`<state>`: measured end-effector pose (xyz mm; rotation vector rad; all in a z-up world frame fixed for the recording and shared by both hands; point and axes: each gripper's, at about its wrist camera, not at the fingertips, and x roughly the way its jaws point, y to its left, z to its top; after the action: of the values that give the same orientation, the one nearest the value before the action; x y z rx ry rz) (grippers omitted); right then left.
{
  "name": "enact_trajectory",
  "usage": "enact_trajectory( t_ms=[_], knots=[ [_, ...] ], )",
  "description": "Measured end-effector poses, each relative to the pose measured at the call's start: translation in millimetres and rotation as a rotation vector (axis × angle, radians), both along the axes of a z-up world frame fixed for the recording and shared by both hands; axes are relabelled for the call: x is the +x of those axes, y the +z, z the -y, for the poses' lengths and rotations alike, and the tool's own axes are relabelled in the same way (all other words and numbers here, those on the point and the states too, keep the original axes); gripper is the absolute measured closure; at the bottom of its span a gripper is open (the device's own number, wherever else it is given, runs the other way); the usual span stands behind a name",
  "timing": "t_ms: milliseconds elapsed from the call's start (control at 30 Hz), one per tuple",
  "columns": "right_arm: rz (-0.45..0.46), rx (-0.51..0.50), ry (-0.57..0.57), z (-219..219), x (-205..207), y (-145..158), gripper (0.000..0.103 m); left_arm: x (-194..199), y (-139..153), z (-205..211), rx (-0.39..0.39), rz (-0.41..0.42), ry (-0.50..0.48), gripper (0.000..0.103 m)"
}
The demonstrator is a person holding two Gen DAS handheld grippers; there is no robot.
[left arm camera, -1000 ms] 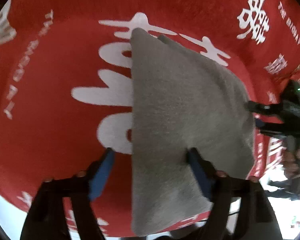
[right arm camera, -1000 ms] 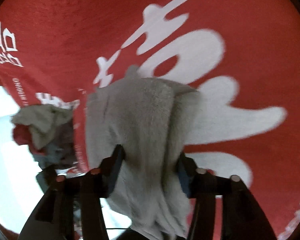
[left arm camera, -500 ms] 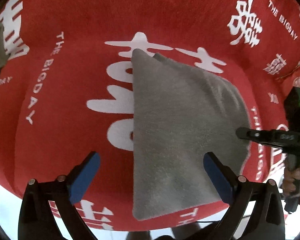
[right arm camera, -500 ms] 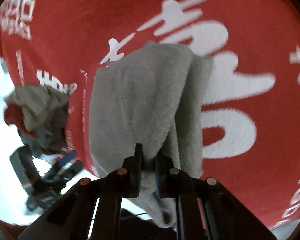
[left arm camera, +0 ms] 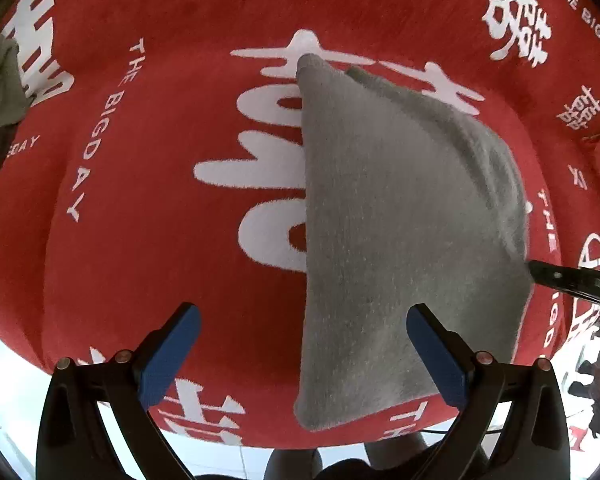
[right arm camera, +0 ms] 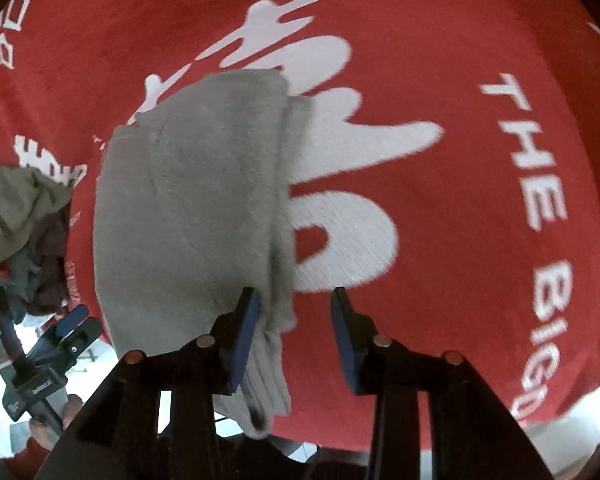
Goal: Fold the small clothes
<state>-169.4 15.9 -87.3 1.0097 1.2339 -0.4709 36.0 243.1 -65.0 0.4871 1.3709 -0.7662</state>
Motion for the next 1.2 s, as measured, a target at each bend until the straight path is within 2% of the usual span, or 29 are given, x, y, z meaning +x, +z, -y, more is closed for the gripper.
enact_trajectory(
  t_ms=[67, 133, 233, 300, 400, 433, 567, 900, 1200],
  knots=[
    [-0.016, -0.049, 0.0, -7, -3, 13, 0.065, -1, -3, 0, 0.025, 0.01, 0.002, 0.0],
    [0.045, -0.072, 0.015, -20, -2, 30, 0.082, -2, -8, 0, 0.051, 0.026, -0.003, 0.0],
    [0.086, -0.081, 0.098, -48, 13, 39, 0.082, -6, -22, 1, 0.077, 0.043, -0.023, 0.0],
    [0.077, -0.087, 0.163, -65, 24, 33, 0.082, -9, -36, 1, 0.096, 0.03, -0.03, 0.0],
    [0.014, -0.097, 0.214, -77, 34, 10, 0.082, -11, -43, 1, 0.103, 0.013, -0.032, 0.0],
    [-0.02, -0.101, 0.223, -77, 34, -1, 0.087, -12, -43, 0, 0.103, 0.015, -0.034, 0.0],
    [0.017, -0.095, 0.209, -76, 22, -8, 0.088, -16, -36, -2, 0.092, 0.026, -0.044, 0.0],
    [-0.034, -0.025, 0.082, -69, -14, 0, 0.083, -18, -13, -10, 0.113, 0.049, -0.042, 0.0],
    [-0.087, -0.027, 0.07, -85, -21, 15, 0.081, -25, -8, -22, 0.126, 0.015, -0.056, 0.0]
  ],
)
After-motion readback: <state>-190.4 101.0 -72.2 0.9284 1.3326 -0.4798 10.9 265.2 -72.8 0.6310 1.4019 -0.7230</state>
